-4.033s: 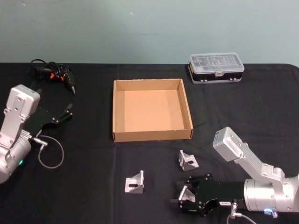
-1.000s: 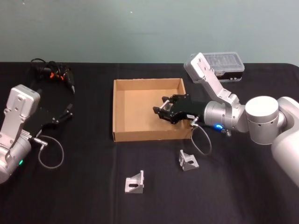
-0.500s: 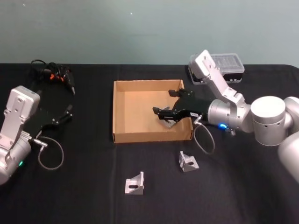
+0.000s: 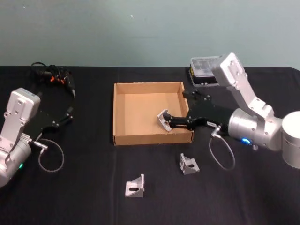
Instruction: Use one hand to pick up the angle iron from the table and place it into the box.
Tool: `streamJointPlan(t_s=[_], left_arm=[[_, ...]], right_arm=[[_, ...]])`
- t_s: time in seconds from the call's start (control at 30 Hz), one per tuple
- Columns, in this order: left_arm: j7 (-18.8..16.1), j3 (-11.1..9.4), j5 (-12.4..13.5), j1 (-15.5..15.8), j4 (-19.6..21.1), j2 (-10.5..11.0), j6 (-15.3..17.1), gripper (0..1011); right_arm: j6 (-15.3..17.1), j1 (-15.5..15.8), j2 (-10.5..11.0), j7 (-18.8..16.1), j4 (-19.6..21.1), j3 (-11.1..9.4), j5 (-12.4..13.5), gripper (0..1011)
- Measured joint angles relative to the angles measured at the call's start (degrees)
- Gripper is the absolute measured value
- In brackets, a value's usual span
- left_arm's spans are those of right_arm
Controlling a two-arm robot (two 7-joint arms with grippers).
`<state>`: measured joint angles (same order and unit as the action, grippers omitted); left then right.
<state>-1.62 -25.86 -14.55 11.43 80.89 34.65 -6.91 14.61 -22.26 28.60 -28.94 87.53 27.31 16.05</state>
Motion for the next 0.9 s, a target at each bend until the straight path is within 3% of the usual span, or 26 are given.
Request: streamJointPlan(t_s=[0.13,0.4,0.57,0.73,0.9], left_arm=[[0.00,0.00,0.00,0.00,0.00,0.00,0.00,1011],[0.00,0.00,0.00,0.00,0.00,0.00,0.00,1011],[0.00,0.00,0.00,0.00,0.00,0.00,0.00,1011],[0.00,0.00,0.00,0.01,0.00,0.00,0.00,1012],[0.00,0.00,0.00,0.00,0.00,0.00,0.00,1011]], right_arm=[[3.20,5.34,2.23,2.79,7.67,-2.69,2.08,1000],[10.28,12.45,3.88,6.45,16.72,-6.19,6.43,1000],[13.36,14.24,4.44,6.97,19.03,-6.70,8.88,1000],[17.63,14.90,5.22,7.66,20.01,-5.90,10.64,1000],[21.55,15.93,4.62,9.96,19.67,-5.93,12.75,1000]])
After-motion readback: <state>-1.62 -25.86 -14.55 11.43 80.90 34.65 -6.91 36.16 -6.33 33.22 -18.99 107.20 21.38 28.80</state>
